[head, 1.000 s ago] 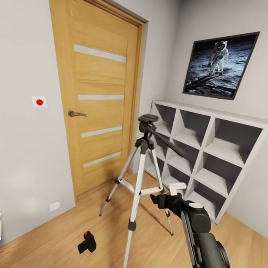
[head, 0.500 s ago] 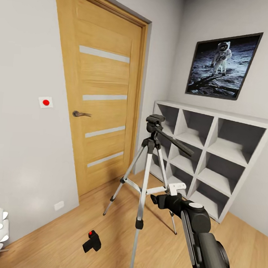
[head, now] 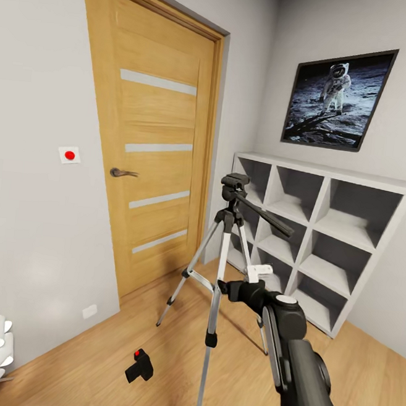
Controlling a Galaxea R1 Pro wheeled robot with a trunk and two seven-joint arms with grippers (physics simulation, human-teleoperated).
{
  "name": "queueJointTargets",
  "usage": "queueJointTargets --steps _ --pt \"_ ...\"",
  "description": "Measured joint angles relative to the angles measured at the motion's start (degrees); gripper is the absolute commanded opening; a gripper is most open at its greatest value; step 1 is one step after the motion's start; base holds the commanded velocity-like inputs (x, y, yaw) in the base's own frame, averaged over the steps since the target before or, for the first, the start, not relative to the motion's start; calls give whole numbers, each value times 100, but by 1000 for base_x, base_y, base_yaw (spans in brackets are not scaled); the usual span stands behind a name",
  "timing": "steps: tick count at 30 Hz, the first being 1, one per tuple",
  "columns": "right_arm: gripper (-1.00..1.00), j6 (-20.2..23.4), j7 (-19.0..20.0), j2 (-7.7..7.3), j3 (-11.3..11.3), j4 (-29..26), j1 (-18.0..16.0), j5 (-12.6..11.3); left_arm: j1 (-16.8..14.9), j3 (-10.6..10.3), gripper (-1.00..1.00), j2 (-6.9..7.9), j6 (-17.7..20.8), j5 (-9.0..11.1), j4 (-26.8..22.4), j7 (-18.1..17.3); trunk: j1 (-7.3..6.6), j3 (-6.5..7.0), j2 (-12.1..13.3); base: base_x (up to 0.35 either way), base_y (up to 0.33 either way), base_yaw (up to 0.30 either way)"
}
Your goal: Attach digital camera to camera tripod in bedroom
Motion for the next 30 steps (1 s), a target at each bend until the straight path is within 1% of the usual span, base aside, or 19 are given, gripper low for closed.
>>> queueJointTargets --steps 3,4,6,12,18,21,23,25,26,30 --pt "100 -34 -30 0 8 5 -34 0 0 0 100 0 0 -2 0 1 0 0 0 0 0 0" --pt "100 -170 -117 0 7 11 -49 1 0 0 100 0 1 -6 0 1 0 0 0 0 0 0" --pt "100 -252 -206 0 4 14 -53 0 0 0 100 0 0 -8 0 1 0 0 0 0 0 0" --pt "100 -325 -449 0 27 17 -53 -5 0 0 100 0 0 -9 0 0 0 0 0 0 0 0" --pt "100 -340 -526 0 90 33 -50 -15 0 2 100 0 0 -8 0 2 0 0 0 0 0 0" --pt "100 -341 -538 0 188 49 -49 -73 0 1 100 0 0 -7 0 1 0 0 0 0 0 0" --pt "100 -338 -543 0 285 57 -49 -227 0 0 100 0 0 -3 0 5 0 0 0 0 0 0" --pt "100 -338 -544 0 303 61 -49 -291 0 0 100 0 0 -5 0 5 0 0 0 0 0 0" --pt "100 -324 -549 0 325 66 -48 -372 0 0 100 0 0 -6 0 2 0 0 0 0 0 0" --pt "100 -304 -553 0 338 69 -48 -416 0 2 100 0 0 -10 0 0 0 0 0 0 0 0"
